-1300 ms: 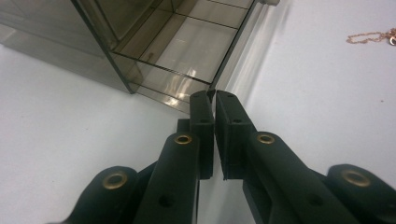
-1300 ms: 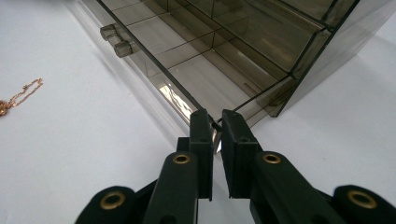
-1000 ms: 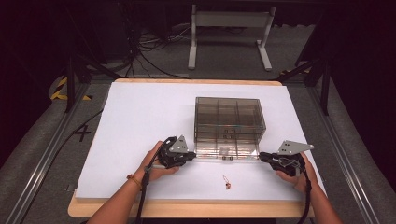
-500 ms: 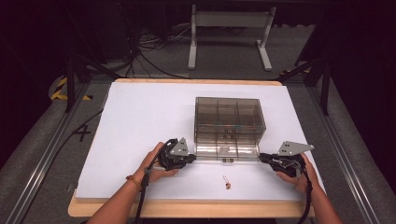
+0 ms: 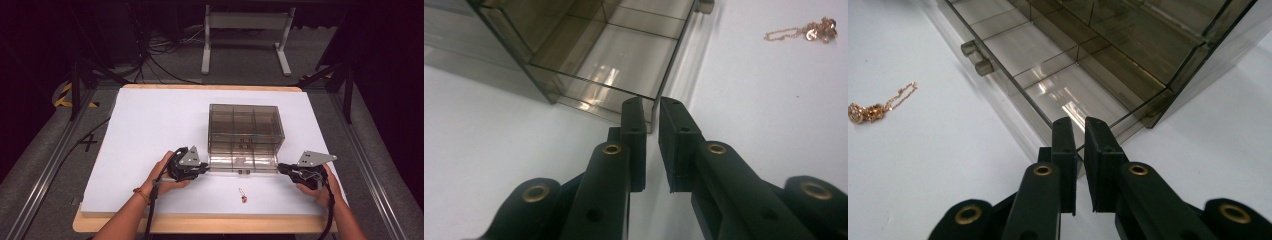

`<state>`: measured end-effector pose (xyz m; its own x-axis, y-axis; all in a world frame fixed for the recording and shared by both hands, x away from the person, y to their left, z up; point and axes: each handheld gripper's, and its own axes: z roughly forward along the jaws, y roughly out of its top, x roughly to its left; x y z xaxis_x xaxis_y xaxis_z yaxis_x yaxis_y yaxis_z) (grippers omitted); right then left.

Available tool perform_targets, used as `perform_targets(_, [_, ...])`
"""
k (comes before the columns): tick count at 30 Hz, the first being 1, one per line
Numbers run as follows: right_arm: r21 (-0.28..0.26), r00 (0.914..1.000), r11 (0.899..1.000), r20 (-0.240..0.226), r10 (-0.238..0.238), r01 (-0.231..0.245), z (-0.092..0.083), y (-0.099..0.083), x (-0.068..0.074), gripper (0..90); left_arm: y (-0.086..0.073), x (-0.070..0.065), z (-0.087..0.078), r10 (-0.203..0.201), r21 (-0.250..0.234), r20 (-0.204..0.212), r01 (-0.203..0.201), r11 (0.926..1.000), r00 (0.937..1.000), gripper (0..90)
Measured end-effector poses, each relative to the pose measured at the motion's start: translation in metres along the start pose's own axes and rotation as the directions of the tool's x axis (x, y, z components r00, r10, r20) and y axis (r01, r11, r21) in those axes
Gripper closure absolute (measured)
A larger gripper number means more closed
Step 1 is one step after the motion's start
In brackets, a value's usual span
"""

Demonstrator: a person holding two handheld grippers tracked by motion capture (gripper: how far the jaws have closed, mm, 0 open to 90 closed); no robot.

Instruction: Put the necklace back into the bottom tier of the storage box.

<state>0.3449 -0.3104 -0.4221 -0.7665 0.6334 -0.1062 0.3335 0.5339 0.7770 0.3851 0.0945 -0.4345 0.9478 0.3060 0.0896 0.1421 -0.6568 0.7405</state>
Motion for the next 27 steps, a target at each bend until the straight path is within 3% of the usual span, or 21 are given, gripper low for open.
perform_targets(5, [-0.027, 0.9999, 1.000, 0.011, 0.009, -0.009, -0.004, 0.003, 0.001, 82.3, 0.002, 0.001, -0.010, -0.014, -0.058, -0.010, 0.013, 0.9982, 0.9999, 75.1])
perform_targets(9, [-0.062, 0.9996, 0.998, 0.004, 0.029, -0.029, -0.007, 0.007, 0.004, 80.2, 0.005, -0.004, -0.018, 0.008, -0.092, -0.016, -0.010, 0.9957, 0.9998, 69.6])
perform_targets(18, [-0.109, 0.9998, 0.994, -0.021, 0.001, -0.003, -0.009, 0.018, 0.021, 75.0, -0.004, -0.005, -0.032, -0.017, -0.110, -0.065, 0.009, 0.9938, 0.9978, 53.2])
perform_targets(19, [-0.112, 0.9998, 0.994, -0.019, -0.004, 0.002, -0.009, 0.020, 0.023, 73.6, -0.008, -0.007, -0.037, -0.016, -0.109, -0.092, 0.006, 0.9941, 0.9956, 50.6])
perform_targets(21, [-0.116, 0.9998, 0.993, -0.019, -0.008, 0.006, -0.009, 0.021, 0.024, 73.2, -0.011, -0.008, -0.039, -0.027, -0.114, -0.104, 0.015, 0.9933, 0.9942, 43.4])
perform_targets(22, [-0.124, 0.9996, 0.992, -0.028, -0.008, 0.004, -0.009, 0.022, 0.026, 73.2, -0.013, -0.009, -0.041, -0.036, -0.116, -0.124, 0.021, 0.9930, 0.9916, 43.4])
perform_targets(24, [-0.133, 0.9993, 0.991, -0.035, -0.011, 0.006, -0.009, 0.024, 0.030, 72.6, -0.023, -0.012, -0.047, -0.060, -0.135, -0.160, 0.038, 0.9902, 0.9853, 34.7])
perform_targets(25, [-0.133, 0.9993, 0.991, -0.035, -0.011, 0.006, -0.009, 0.024, 0.030, 72.6, -0.023, -0.012, -0.047, -0.060, -0.135, -0.160, 0.038, 0.9902, 0.9853, 29.8])
perform_targets(27, [-0.134, 0.9987, 0.991, -0.046, -0.022, 0.015, -0.007, 0.026, 0.034, 70.7, -0.028, -0.013, -0.050, -0.076, -0.146, -0.162, 0.053, 0.9879, 0.9839, 29.8])
